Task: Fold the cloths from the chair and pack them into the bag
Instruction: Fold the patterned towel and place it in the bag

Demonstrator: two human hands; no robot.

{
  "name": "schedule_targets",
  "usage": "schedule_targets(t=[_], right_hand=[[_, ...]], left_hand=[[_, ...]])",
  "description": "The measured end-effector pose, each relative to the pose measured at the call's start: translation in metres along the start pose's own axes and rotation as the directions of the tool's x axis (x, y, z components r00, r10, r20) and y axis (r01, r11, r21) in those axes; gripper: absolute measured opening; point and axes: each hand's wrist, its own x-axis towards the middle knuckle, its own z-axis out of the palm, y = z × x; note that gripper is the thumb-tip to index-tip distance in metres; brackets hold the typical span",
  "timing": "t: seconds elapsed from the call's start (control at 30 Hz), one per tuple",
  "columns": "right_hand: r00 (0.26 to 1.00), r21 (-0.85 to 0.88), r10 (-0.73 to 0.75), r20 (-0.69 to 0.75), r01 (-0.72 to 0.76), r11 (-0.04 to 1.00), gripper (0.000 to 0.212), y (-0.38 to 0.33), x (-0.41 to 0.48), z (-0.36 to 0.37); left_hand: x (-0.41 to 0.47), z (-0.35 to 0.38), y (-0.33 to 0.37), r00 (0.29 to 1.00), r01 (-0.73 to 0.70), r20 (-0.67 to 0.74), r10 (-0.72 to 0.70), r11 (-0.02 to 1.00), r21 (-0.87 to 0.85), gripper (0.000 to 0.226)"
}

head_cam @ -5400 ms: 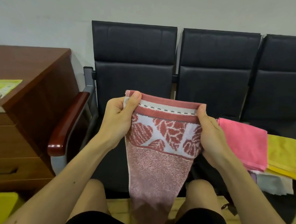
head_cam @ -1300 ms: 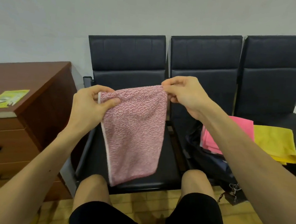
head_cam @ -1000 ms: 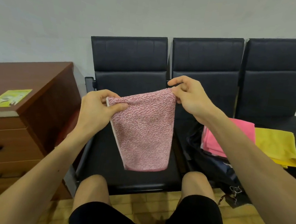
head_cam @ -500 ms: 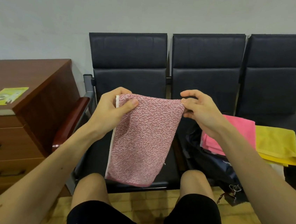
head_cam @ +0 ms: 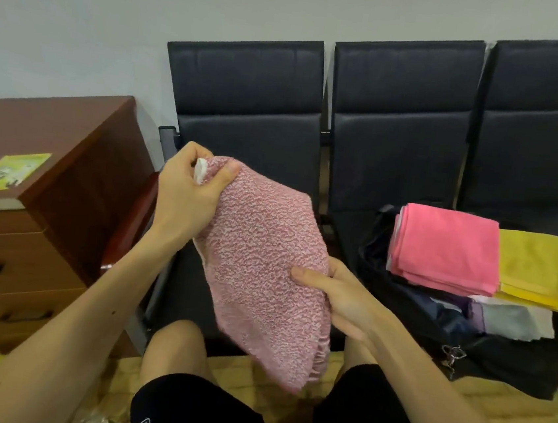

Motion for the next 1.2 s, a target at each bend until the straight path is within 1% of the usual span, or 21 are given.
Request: schedule_targets(t=[0.07,0.1,0.13,0.17,0.2,0.23,0.27,0.33,0.4,0.47,0.53,0.6,0.67,0.7,0.73,0.8,0.87,0.93,1.03,1.1,1.2], right_hand=[[0.999,0.002,-0.002,-0.042,0.002,1.0,0.032,-0.009,0.0,0.006],[0.998,0.011,-0.011,-0.064,0.012,1.0,0.031,-0.013,0.001,0.008],[0.997,0.031,-0.021,-0.078,0.024,0.999,0.029,-0.017,0.001,0.009],[0.996,0.063,-0.026,-0.091,0.032,0.997,0.026,-0.02,0.003,0.01],[0.994,0.102,-0.028,-0.102,0.039,0.994,0.022,-0.023,0.003,0.01],[0.994,0.142,-0.027,-0.109,0.043,0.989,0.021,-0.025,0.005,0.009],[0.993,0.176,-0.031,-0.111,0.051,0.983,0.021,-0.028,0.006,0.008],[0.993,0.219,-0.042,-0.108,0.065,0.974,0.021,-0.031,0.009,0.005],[0.992,0.264,-0.043,-0.121,0.074,0.962,0.022,-0.034,0.012,0.002],[0.99,0.335,-0.023,-0.14,0.07,0.94,0.021,-0.037,0.017,-0.002],[0.984,0.402,0.03,-0.175,0.043,0.915,0.026,-0.036,0.023,-0.011],[0.973,0.386,0.106,-0.205,-0.019,0.922,0.037,-0.032,0.028,-0.022],[0.951,0.215,0.198,-0.238,-0.147,0.965,0.044,-0.021,0.03,-0.033],[0.94,0.105,0.227,-0.256,-0.206,0.973,0.043,-0.017,0.029,-0.039],[0.934,0.006,0.224,-0.279,-0.232,0.973,0.039,-0.013,0.028,-0.045],[0.928,-0.155,0.141,-0.345,-0.205,0.966,0.038,-0.013,0.026,-0.055],[0.911,-0.305,0.026,-0.412,-0.164,0.938,0.052,-0.019,0.023,-0.056],[0.888,-0.388,-0.054,-0.456,-0.144,0.91,0.06,-0.025,0.021,-0.052],[0.849,-0.479,-0.197,-0.49,-0.074,0.875,0.062,-0.029,0.02,-0.049],[0.848,-0.527,-0.278,-0.451,-0.002,0.85,0.065,-0.033,0.018,-0.05],[0.88,-0.558,-0.326,-0.345,0.087,0.825,0.06,-0.037,0.015,-0.052]], left_hand=[[0.002,0.005,-0.014,0.991,0.135,0.011,-0.135,0.991,0.022,0.019],[0.002,0.008,-0.019,0.96,0.278,0.069,-0.273,0.957,-0.082,0.02],[0.0,0.01,-0.022,0.888,0.458,0.181,-0.422,0.847,-0.27,0.024],[-0.004,0.012,-0.022,0.788,0.616,0.33,-0.52,0.647,-0.449,0.033],[-0.012,0.013,-0.024,0.7,0.704,0.447,-0.557,0.434,-0.562,0.043],[-0.02,0.015,-0.029,0.653,0.728,0.511,-0.559,0.279,-0.626,0.052],[-0.029,0.017,-0.034,0.636,0.724,0.536,-0.556,0.189,-0.663,0.059],[-0.049,0.025,-0.036,0.617,0.724,0.588,-0.524,0.084,-0.685,0.07],[-0.064,0.032,-0.033,0.602,0.739,0.639,-0.479,0.03,-0.673,0.076],[-0.075,0.036,-0.035,0.603,0.754,0.674,-0.427,0.031,-0.656,0.074],[-0.075,0.034,-0.038,0.598,0.79,0.745,-0.297,0.061,-0.61,0.066],[-0.066,0.033,-0.045,0.537,0.843,0.803,-0.259,0.172,-0.509,0.067],[-0.058,0.036,-0.052,0.497,0.852,0.812,-0.306,0.35,-0.39,0.045],[-0.056,0.038,-0.052,0.49,0.85,0.796,-0.355,0.398,-0.346,0.036],[-0.054,0.04,-0.055,0.482,0.855,0.782,-0.396,0.408,-0.32,0.034],[-0.055,0.042,-0.056,0.48,0.861,0.766,-0.427,0.397,-0.318,0.038],[-0.057,0.042,-0.055,0.505,0.834,0.764,-0.401,0.455,-0.312,0.041],[-0.056,0.041,-0.051,0.525,0.812,0.745,-0.412,0.503,-0.294,0.043],[-0.051,0.042,-0.043,0.57,0.78,0.696,-0.437,0.555,-0.29,0.04],[-0.049,0.042,-0.039,0.594,0.769,0.667,-0.449,0.559,-0.309,0.037],[-0.043,0.04,-0.037,0.594,0.792,0.647,-0.478,0.488,-0.366,0.035]])
